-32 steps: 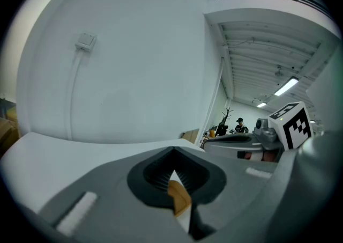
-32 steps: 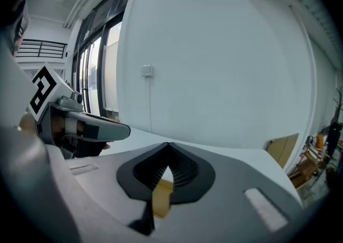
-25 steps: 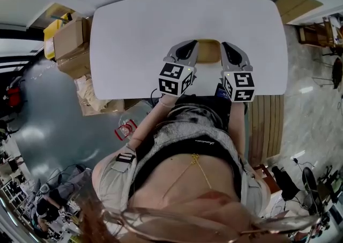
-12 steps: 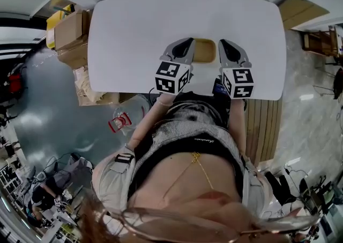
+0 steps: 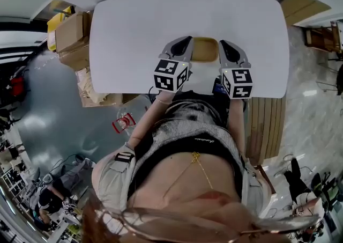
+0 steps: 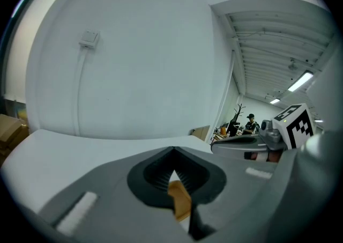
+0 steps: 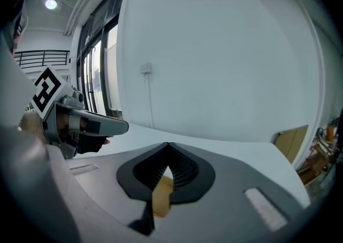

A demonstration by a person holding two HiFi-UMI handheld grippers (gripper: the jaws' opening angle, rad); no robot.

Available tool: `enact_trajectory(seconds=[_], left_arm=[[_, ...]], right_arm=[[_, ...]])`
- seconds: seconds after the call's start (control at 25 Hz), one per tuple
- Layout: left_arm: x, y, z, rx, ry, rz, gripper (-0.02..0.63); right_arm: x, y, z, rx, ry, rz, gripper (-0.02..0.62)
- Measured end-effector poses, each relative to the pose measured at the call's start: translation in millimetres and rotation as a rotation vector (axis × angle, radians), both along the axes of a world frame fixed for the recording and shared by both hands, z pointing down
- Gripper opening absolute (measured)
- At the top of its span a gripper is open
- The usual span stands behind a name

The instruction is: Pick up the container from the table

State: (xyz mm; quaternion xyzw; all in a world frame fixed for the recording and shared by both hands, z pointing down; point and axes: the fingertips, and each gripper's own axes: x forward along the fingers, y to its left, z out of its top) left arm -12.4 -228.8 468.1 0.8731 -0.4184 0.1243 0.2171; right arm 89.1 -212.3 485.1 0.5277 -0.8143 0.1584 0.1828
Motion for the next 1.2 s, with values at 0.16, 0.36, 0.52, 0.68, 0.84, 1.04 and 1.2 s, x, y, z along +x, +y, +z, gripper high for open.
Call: enact_trajectory(seconds=[0.16,0.36,0.52,0.68,0.84,1.04,1.2], left_arm=[[-1,0,5,-0.007,-0.005,0.005,0.0],[-7,0,16,-0.042,0.006,-0.013,0.0],[-13,-2,28,-0.07,-0.009,-0.029,0.0],[-19,-3,39,-0.099,-0.022,-0.044,0.0],[-23,-5,52,-0.125,-0.04,-0.048,0.0],[-27,-7,66,-0.159,-0.057,-0.052,0.0],[-28,-7,77,-0.183,-0.072,-0.052,0.0]], right_arm=[[3,1,6,-0.012,0.008,0.016,0.026],[4,1,14,-0.031,0.021,0.015,0.026],[5,0,23,-0.052,0.026,0.01,0.026],[5,-3,32,-0.071,0.03,0.005,0.026],[6,-5,45,-0.101,0.033,0.006,0.026],[8,-6,59,-0.138,0.043,0.005,0.026],[10,-8,73,-0.175,0.056,0.004,0.026]])
